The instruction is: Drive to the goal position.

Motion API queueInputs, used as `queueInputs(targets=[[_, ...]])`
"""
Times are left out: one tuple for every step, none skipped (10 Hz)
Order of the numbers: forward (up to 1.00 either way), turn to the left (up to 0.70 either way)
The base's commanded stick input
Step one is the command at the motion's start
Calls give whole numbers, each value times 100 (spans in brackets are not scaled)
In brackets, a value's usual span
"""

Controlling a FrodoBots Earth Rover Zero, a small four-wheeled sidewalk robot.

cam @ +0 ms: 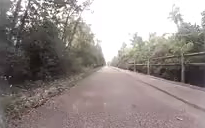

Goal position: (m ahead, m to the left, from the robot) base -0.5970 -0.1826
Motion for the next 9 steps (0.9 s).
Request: queueInputs(targets=[[70, 2], [70, 0], [70, -1], [70, -11], [70, -28], [70, -34], [70, 0], [70, 0], [70, 0]])
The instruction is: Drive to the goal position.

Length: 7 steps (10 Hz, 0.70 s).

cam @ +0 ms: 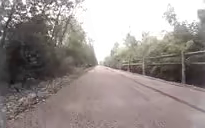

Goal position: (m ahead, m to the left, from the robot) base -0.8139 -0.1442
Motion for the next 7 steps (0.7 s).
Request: queueInputs(targets=[[70, 0], [70, 0], [70, 0], [70, 0], [70, 0], [70, 0], [70, 0]])
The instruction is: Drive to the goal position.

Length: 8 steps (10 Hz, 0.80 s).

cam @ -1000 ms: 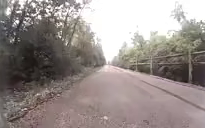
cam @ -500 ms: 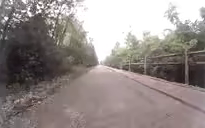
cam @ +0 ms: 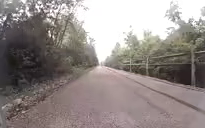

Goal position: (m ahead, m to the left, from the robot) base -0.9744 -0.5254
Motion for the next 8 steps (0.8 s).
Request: queueInputs(targets=[[70, 0], [70, 0], [70, 0], [70, 0], [70, 0], [70, 0], [70, 0], [70, 0]])
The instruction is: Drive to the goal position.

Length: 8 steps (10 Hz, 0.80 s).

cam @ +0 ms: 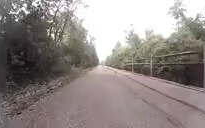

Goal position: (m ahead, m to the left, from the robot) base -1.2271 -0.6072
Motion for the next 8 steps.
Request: queueInputs(targets=[[70, 0], [70, 0], [70, 0], [70, 0], [70, 0], [70, 0], [70, 0], [70, 0]])
